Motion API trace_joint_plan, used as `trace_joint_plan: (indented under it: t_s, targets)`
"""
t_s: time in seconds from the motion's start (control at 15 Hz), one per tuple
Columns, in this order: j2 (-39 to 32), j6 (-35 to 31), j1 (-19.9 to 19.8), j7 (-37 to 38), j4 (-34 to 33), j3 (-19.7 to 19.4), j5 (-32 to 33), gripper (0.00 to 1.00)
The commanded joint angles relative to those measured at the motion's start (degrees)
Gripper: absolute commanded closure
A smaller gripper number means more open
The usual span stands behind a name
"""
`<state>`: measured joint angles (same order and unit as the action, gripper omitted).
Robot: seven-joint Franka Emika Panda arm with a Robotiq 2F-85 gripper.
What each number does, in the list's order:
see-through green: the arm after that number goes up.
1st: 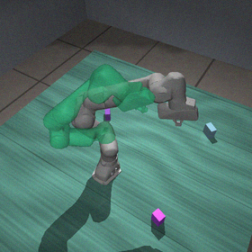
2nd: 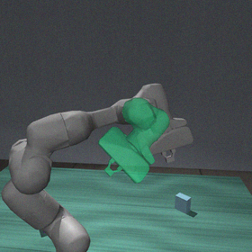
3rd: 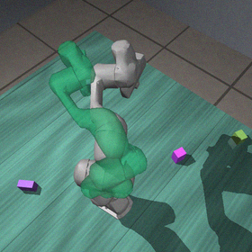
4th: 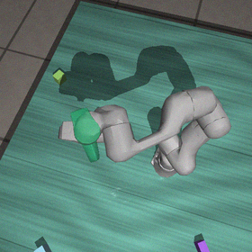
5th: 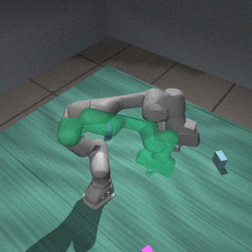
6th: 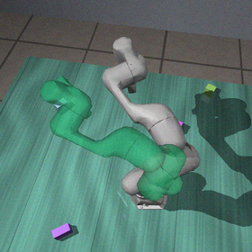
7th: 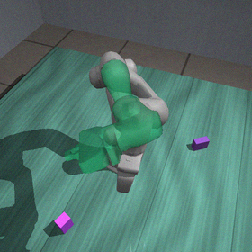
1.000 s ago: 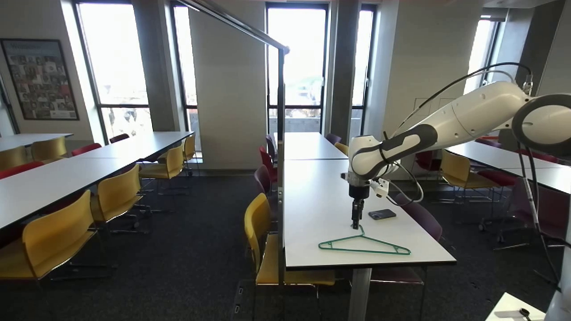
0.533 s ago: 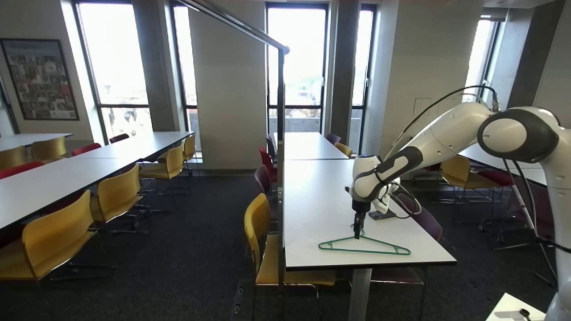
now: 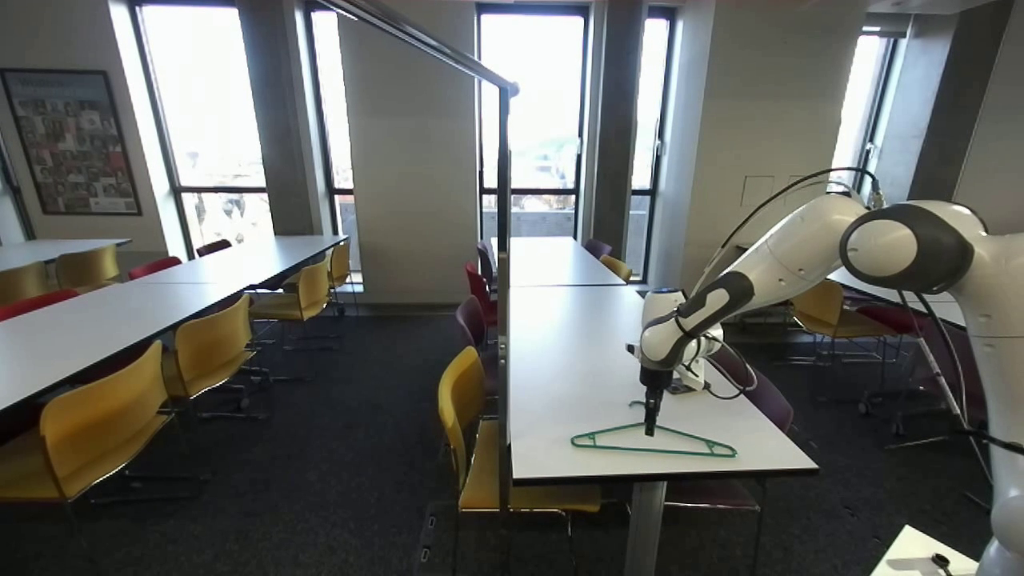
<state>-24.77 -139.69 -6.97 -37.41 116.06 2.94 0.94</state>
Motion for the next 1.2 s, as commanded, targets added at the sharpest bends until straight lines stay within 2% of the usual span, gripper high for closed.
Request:
trace_joint_plan:
  t_s: [0.0, 0.27, 0.8, 1.13]
  targets:
    - [0.0, 0.2, -0.4, 0.2, -0.2, 0.4, 0.2, 0.0]
    - [0.1, 0.0, -0.2, -0.8, 0.0, 0.6, 1.1, 0.0]
    - [-2.0, -1.6, 1.2, -11.6, 1.0, 1.9, 9.0, 0.0]
    - [-5.0, -6.8, 2.8, -10.0, 0.7, 0.7, 12.9, 0.0]
